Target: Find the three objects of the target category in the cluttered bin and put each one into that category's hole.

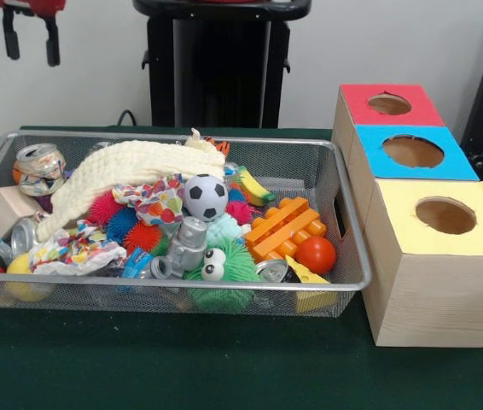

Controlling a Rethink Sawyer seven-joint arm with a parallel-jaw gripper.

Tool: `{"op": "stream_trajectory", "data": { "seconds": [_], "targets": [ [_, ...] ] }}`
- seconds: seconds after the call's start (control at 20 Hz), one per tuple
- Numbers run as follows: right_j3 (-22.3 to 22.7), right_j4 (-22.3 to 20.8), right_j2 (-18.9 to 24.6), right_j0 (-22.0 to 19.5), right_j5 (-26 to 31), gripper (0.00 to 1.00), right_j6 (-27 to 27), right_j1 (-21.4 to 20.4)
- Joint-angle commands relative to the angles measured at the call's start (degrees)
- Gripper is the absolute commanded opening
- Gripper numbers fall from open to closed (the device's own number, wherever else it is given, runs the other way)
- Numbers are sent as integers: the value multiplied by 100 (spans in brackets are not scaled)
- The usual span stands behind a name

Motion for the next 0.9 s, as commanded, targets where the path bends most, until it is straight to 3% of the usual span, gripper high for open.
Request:
{"op": "stream_trajectory", "data": {
  "seconds": [0.05, 0.65, 0.9],
  "targets": [
    [-68, -376, 361, 534, 126, 100, -239, 275],
    [-514, -296, -179, 1821, -116, 100, 713, 947],
    [-739, -102, -208, 1989, -251, 100, 699, 1264]
  ]
}}
